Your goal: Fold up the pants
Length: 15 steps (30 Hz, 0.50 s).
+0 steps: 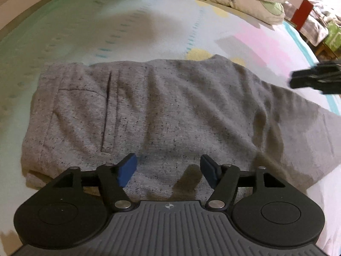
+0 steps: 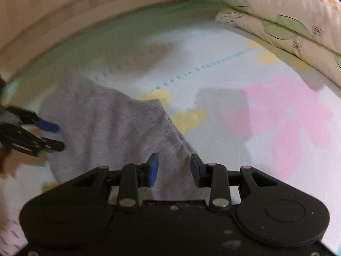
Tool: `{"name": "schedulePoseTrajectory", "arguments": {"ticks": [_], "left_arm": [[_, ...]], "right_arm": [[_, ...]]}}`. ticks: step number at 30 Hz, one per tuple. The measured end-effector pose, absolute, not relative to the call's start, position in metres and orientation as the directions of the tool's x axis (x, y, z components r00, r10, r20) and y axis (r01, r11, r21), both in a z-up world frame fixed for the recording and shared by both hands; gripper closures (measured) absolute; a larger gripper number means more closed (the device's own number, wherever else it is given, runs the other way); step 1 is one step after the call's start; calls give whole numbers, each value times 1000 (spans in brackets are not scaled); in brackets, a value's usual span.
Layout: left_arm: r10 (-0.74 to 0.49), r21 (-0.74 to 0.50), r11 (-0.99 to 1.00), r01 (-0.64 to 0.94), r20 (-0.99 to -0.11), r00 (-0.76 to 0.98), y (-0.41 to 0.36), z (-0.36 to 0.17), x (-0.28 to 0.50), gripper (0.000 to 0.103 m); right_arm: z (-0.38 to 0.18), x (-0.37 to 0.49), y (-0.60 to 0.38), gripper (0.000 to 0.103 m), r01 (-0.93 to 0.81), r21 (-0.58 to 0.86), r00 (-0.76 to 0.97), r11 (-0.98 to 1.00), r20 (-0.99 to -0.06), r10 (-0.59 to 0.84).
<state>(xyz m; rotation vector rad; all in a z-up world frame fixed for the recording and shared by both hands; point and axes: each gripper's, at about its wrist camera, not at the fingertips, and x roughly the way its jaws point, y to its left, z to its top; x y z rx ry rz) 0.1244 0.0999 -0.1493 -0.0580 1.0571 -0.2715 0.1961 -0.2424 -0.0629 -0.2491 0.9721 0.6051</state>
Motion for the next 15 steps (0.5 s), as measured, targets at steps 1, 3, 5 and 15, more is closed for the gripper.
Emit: {"name": "schedulePoseTrajectory", "arguments": {"ticks": [1, 3, 5, 15], "left_arm": [[-252, -180, 964, 194, -851, 461, 99, -150, 126, 38], [-268, -199, 961, 193, -845, 462, 100, -153, 129, 38], [-288, -225, 956, 187, -836, 467, 105, -154, 128, 37], [-337, -320, 940, 118, -816, 469, 121, -144, 134, 38]], "right_arm": [[-71, 205, -239, 67, -582, 60, 410, 811, -840, 357], [-89, 217, -239, 67, -541, 87, 397, 837, -851, 345], [-106, 225, -242, 67, -493, 138, 377, 859, -856, 353], [-115, 164, -210, 72, -752, 137, 233, 645, -859, 455]]}}
